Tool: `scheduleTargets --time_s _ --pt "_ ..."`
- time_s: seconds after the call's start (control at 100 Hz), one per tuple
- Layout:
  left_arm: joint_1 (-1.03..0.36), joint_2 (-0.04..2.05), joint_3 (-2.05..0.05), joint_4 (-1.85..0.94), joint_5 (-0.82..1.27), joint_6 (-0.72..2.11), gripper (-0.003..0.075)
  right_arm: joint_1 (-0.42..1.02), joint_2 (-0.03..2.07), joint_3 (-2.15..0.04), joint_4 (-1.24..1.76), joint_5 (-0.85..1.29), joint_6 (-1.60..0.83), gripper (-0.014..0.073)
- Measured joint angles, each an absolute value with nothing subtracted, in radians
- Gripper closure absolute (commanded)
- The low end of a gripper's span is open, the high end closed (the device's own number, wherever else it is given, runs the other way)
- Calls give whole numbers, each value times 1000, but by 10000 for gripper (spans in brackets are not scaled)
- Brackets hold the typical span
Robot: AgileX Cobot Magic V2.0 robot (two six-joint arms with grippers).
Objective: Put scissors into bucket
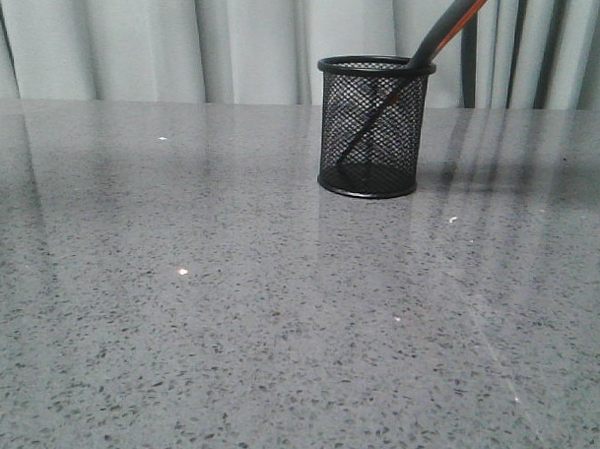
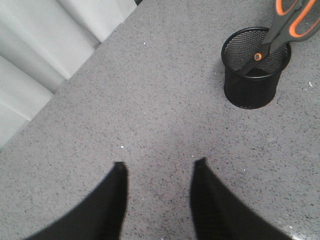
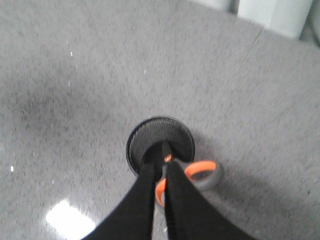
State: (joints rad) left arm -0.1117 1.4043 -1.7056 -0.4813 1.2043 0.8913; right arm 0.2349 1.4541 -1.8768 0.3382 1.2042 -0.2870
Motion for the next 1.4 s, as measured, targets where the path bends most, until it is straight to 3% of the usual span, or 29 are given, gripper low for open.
scheduleTargets --time_s 0.03,0.25,0.43,0.61,0.94,1.17,1.4 --pt "-110 1402 -1706 -481 1211 884 738 235 1440 -1866 340 1183 -287 644" --pt "-110 1357 -1700 -481 1227 841 740 235 1266 -1657 332 946 -287 644" --pt "-110 1234 -1579 -484 1066 805 740 235 1072 -1339 329 641 -287 644" --pt "-110 1036 -1266 -515 781 789 740 235 866 -1034 329 415 -286 644" --pt "-110 591 -638 -619 346 787 740 235 511 -563 329 195 -286 644" --pt "-110 310 -357 -698 244 787 740 235 304 -327 329 114 -286 644" --pt "-110 182 -254 -781 233 787 740 235 258 -254 353 114 -285 644"
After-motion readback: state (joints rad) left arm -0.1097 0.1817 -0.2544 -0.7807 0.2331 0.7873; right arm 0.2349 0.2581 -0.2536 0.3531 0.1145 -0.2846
